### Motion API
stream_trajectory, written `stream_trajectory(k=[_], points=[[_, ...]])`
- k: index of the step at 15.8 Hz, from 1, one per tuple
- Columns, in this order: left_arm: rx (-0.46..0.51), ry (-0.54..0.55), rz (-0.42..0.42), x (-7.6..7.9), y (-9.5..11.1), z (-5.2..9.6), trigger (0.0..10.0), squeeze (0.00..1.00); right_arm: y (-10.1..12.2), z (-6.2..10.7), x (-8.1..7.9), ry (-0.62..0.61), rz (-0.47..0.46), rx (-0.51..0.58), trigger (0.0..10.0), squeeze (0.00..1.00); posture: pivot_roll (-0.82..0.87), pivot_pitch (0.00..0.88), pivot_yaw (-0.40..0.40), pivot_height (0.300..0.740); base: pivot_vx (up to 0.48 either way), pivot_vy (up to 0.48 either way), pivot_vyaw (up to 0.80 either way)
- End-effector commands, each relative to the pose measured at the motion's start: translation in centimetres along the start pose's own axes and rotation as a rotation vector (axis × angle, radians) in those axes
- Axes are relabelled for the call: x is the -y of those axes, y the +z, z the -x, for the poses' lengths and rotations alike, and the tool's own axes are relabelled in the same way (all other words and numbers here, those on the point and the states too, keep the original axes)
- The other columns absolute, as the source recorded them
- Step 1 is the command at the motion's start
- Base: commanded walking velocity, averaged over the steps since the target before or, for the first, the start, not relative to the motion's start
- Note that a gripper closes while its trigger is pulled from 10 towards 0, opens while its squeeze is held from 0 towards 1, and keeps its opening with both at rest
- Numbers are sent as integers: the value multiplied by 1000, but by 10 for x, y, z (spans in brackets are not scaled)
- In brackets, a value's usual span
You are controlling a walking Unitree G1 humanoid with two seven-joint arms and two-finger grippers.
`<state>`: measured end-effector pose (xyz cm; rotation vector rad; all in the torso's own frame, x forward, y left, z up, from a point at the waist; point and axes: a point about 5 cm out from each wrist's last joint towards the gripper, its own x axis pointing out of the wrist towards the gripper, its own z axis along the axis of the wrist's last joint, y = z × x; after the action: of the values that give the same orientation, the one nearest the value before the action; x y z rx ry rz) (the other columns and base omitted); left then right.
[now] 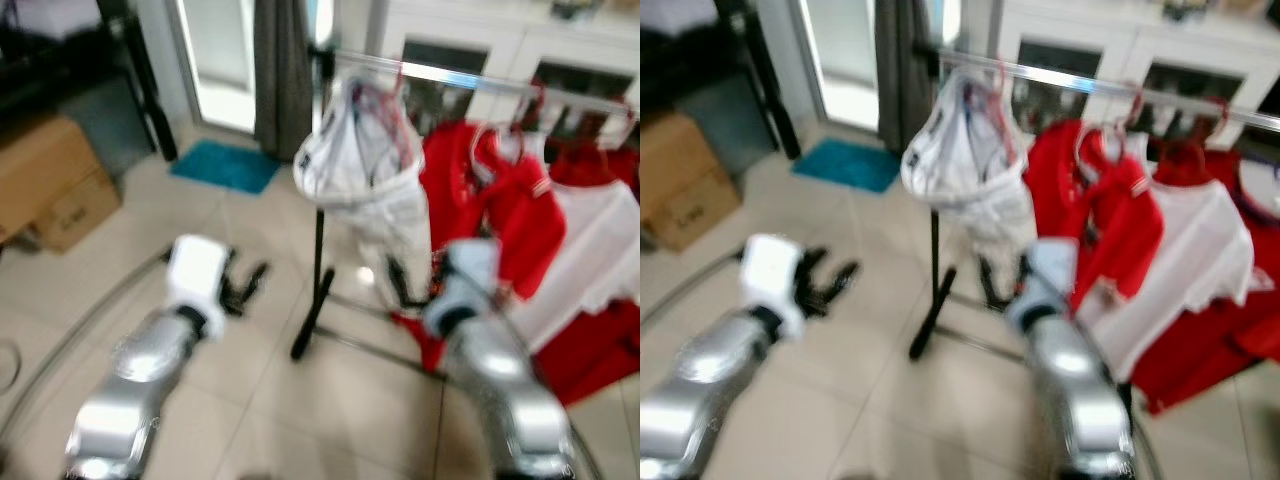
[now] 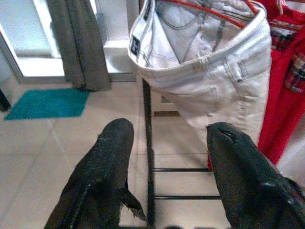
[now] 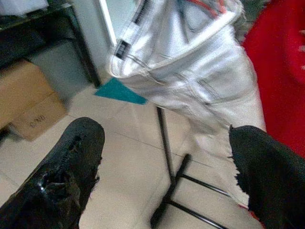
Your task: Hang hanger
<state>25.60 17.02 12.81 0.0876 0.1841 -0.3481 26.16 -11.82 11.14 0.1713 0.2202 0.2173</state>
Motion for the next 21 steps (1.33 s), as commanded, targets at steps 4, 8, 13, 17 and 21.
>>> stream_trajectory(k=[4,8,13,17,21], points=[[10,-23,-4,8,3,-3,10000,0,7,2,8,-22,31,20,10000,0,15,0,0,740,349,0,145],[0,-42,-19,9,2,-1,10000,0,14,1,9,-35,5,66,10000,0,18,0,1,740,349,0,0],[-1,-55,-27,11,2,-1,10000,0,22,0,8,-30,35,105,10000,0,20,0,-1,740,346,0,0],[1,-66,-38,11,2,-2,10000,0,34,-2,8,-34,69,159,10000,0,22,0,-3,740,340,0,0],[10,-81,-52,14,4,-2,10000,0,44,-3,1,48,121,194,10000,0,27,0,-12,740,336,0,-397]])
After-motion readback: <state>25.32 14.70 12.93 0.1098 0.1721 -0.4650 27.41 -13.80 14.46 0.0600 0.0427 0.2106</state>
